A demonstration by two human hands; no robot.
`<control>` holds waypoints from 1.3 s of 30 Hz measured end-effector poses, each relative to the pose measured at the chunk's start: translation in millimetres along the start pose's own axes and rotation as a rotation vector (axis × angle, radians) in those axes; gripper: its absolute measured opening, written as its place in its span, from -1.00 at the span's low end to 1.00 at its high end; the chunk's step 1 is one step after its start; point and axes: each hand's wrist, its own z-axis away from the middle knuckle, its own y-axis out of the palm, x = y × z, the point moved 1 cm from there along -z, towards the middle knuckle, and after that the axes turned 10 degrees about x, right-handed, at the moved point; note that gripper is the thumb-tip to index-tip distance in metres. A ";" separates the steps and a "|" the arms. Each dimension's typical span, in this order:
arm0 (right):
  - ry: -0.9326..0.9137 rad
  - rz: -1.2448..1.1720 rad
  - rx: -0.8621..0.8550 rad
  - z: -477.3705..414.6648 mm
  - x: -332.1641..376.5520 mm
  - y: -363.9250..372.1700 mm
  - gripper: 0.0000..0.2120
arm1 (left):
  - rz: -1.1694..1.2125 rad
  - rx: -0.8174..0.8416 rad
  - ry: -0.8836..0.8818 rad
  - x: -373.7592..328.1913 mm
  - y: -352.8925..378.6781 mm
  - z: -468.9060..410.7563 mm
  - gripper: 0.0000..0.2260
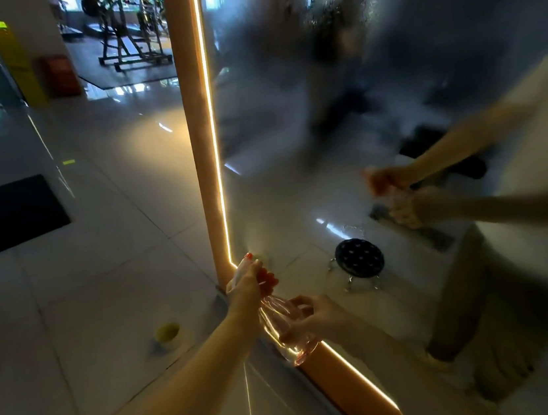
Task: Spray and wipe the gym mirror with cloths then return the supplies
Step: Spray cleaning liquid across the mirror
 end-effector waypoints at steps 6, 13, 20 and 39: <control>0.045 -0.008 -0.006 20.0 -25.2 -1.8 -0.34 | -0.024 -0.081 -0.075 29.9 9.2 13.7 -0.68; 0.053 -0.005 -0.018 67.2 -54.8 -8.6 -0.48 | 0.015 0.077 -0.094 61.7 27.3 52.4 -0.75; 0.031 0.013 -0.032 94.9 -79.5 -3.5 -0.51 | 0.003 -0.031 -0.063 82.5 40.1 79.2 -0.70; 0.045 -0.002 -0.118 108.5 -100.8 21.4 -0.41 | -0.046 -0.008 -0.121 79.2 40.0 117.4 -0.72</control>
